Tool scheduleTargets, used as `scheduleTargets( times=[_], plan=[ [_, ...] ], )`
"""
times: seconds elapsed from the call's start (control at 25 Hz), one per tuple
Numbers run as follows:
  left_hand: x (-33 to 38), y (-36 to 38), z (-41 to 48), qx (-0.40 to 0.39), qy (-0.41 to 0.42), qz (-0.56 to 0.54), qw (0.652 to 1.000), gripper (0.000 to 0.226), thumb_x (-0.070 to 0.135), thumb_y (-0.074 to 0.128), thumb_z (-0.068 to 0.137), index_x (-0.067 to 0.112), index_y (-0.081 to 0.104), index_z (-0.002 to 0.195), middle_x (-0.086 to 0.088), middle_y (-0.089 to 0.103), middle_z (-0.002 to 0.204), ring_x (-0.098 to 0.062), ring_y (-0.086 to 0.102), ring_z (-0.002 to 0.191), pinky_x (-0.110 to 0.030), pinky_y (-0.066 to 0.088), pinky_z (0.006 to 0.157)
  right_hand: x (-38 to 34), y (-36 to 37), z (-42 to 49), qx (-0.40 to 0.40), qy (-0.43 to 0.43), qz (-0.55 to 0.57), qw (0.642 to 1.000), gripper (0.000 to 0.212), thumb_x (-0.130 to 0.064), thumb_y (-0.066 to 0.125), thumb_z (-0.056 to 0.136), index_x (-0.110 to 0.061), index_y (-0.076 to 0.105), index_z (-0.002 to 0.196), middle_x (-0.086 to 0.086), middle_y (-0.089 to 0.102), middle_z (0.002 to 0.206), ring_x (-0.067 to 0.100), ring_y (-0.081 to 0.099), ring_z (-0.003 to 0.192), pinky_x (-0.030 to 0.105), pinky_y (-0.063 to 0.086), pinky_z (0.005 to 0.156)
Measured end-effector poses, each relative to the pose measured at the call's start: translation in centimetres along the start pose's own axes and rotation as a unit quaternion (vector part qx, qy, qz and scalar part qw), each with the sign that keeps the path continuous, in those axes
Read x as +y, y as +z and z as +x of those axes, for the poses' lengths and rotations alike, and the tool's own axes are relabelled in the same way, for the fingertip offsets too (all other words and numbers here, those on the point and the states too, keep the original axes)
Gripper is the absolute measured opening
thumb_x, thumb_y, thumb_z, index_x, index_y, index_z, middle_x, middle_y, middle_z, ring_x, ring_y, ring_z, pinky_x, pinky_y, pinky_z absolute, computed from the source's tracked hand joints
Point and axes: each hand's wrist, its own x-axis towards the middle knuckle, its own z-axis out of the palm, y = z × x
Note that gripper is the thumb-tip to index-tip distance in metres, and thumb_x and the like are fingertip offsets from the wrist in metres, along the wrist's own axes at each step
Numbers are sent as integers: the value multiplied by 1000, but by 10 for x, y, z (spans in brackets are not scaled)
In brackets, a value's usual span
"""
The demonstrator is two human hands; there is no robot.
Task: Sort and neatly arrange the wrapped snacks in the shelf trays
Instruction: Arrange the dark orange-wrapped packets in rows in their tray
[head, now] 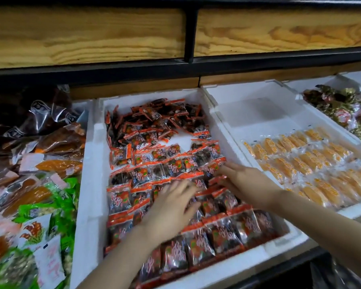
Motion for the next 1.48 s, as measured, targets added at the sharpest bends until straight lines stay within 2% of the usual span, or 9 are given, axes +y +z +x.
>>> scheduleTargets(
  times=[0.24, 0.6, 0.8, 0.92, 1.04, 1.16, 1.24, 1.36, 1.48],
  plan=[
    [-98, -25, 81, 73, -156, -3, 985, 45, 33, 42, 99, 23, 36, 142, 3, 36, 147, -17, 32, 136, -36, 24, 114, 24, 36, 132, 12, 104, 126, 986, 38, -24, 47, 97, -13, 43, 133, 6, 46, 134, 22, 45, 122, 31, 33, 102],
    [-164, -14, 147, -25, -184, 95, 978, 58, 40, 54, 93, 22, 35, 144, -1, 44, 139, -25, 32, 122, -38, 27, 101, 24, 86, 220, -121, 207, 234, 942, 79, -33, 69, 83, -6, 25, 143, 16, 39, 143, 30, 41, 130, 37, 36, 105],
    [-164, -16, 160, -66, -215, 106, 969, 65, 47, 62, 85, 16, 41, 138, -10, 44, 136, -28, 30, 126, -37, 26, 103, 19, 86, 228, -103, 205, 262, 937, 62, -27, 72, 81, -6, 43, 132, 10, 58, 112, 25, 54, 112, 28, 43, 87],
    [-158, -19, 154, 14, -239, 25, 971, 58, 37, 70, 82, 13, 43, 127, -12, 50, 133, -30, 39, 126, -38, 32, 101, 9, 77, 227, -52, 180, 236, 954, 40, -20, 66, 86, -7, 52, 121, 12, 60, 114, 29, 57, 106, 33, 47, 86],
    [-148, -29, 140, 160, -223, -58, 960, 43, 20, 74, 81, 15, 44, 111, -11, 64, 108, -28, 59, 97, -37, 47, 80, 5, 54, 216, 60, 148, 194, 968, 30, -16, 59, 88, -5, 50, 115, 15, 57, 114, 34, 55, 102, 34, 44, 81],
    [-122, -49, 126, 257, -173, -147, 939, 39, 9, 73, 80, 14, 53, 112, -1, 62, 103, -16, 57, 94, -15, 42, 78, 7, 26, 193, 127, 148, 301, 934, 29, -16, 57, 91, -9, 44, 116, 10, 60, 104, 28, 57, 97, 36, 45, 81],
    [-96, -58, 112, 268, -146, -208, 929, 38, 11, 75, 79, 21, 55, 110, 6, 61, 99, -11, 56, 94, -7, 39, 78, 7, 8, 164, 133, 137, 375, 907, 27, -14, 57, 90, -14, 40, 112, 7, 62, 98, 18, 59, 85, 41, 49, 79],
    [-62, -56, 86, 243, -151, -321, 903, 47, 21, 80, 74, 30, 53, 111, 4, 65, 104, -12, 61, 100, -28, 47, 91, 7, -5, 104, 113, 125, 444, 880, 30, -4, 55, 91, -11, 35, 113, 9, 54, 78, -1, 52, 65, 24, 47, 63],
    [-28, -43, 62, 204, -163, -380, 887, 43, 21, 77, 77, 26, 56, 113, 8, 61, 113, 9, 60, 84, -7, 44, 75, 2, -9, 40, 66, 161, 495, 851, 43, -22, 67, 82, -15, 38, 112, 36, 58, 89, 16, 54, 76, 44, 49, 76]
  ],
)
